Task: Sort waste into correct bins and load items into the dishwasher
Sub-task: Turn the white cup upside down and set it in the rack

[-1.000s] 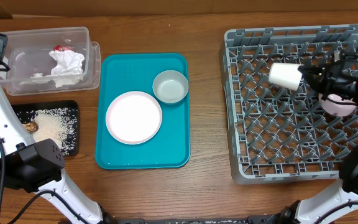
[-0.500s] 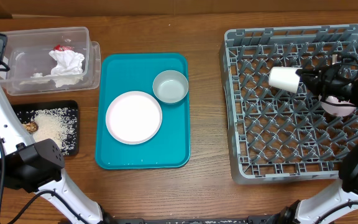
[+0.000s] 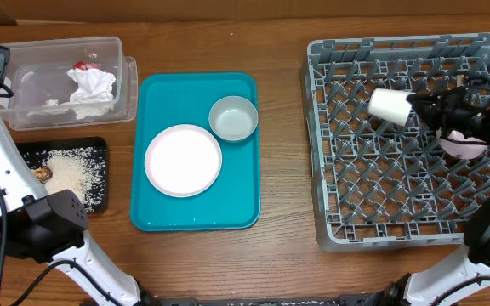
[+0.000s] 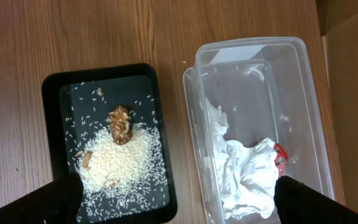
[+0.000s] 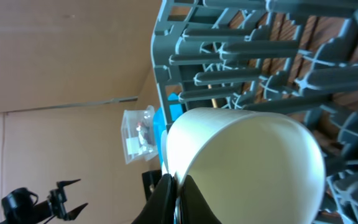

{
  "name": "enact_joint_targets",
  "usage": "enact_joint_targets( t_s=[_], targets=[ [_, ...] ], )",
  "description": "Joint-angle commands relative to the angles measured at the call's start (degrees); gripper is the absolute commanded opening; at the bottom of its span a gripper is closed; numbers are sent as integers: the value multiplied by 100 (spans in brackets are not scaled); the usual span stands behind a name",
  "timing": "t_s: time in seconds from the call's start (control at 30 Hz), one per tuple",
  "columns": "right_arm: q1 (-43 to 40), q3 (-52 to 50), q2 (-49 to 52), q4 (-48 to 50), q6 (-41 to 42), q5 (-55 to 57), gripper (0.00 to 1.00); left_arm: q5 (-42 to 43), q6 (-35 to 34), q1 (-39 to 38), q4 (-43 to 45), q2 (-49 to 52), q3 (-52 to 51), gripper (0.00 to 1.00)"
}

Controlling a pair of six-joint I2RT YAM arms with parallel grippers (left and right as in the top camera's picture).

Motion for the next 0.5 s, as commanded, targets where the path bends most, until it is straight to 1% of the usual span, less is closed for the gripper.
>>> enact_joint_targets(
  t_s=[0.0, 0.23, 0.47],
  targets=[
    [-13, -42, -39, -111, 0, 935, 5, -114, -59, -13, -4, 28, -22, 100],
    [-103, -31, -39, -195, 0, 1163, 5, -114, -59, -15, -4, 28, -22, 100],
    [-413, -31, -39, -470, -4, 1768, 5, -114, -59, -17, -4, 28, -22, 100]
  ],
)
